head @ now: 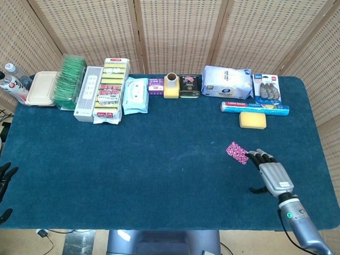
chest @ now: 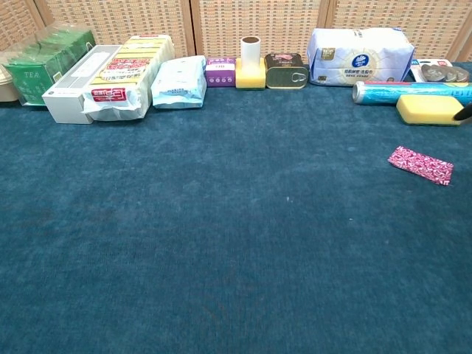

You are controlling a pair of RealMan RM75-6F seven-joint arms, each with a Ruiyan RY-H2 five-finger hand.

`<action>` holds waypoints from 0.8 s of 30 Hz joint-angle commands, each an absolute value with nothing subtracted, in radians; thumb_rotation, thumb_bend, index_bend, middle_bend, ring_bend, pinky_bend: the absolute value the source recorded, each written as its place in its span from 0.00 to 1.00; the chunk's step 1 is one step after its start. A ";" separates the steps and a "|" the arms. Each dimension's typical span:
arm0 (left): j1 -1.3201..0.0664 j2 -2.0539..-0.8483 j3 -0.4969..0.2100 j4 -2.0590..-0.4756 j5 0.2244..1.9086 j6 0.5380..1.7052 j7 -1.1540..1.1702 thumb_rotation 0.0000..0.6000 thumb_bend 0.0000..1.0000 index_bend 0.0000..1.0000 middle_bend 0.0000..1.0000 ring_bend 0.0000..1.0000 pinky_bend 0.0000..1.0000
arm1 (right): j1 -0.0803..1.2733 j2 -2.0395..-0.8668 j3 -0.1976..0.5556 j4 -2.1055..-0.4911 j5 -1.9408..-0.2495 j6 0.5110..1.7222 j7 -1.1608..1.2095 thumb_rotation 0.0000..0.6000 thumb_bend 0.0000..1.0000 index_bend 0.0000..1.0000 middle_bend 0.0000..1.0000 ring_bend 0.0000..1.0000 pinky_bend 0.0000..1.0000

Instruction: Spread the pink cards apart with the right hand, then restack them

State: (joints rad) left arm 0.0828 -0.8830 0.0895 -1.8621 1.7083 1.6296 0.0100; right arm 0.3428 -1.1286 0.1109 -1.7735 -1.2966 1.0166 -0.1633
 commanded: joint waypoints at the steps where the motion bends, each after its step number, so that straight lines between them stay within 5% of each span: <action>1: 0.081 -0.881 0.089 -1.861 1.705 1.626 0.007 1.00 0.13 0.00 0.00 0.00 0.08 | 0.422 -1.180 0.147 -1.753 -1.176 0.913 -0.204 1.00 0.00 0.13 0.16 0.11 0.18; 24: 0.054 -0.869 0.083 -1.878 1.665 1.567 0.004 1.00 0.13 0.00 0.00 0.00 0.08 | 0.641 -1.320 0.141 -1.592 -0.692 0.838 -0.453 1.00 0.00 0.20 0.16 0.11 0.19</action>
State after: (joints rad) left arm 0.0536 -0.8694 0.0829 -1.8781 1.6650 1.5673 0.0039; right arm 0.6172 -1.3131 0.1504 -1.5957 -0.7342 0.8331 -0.4224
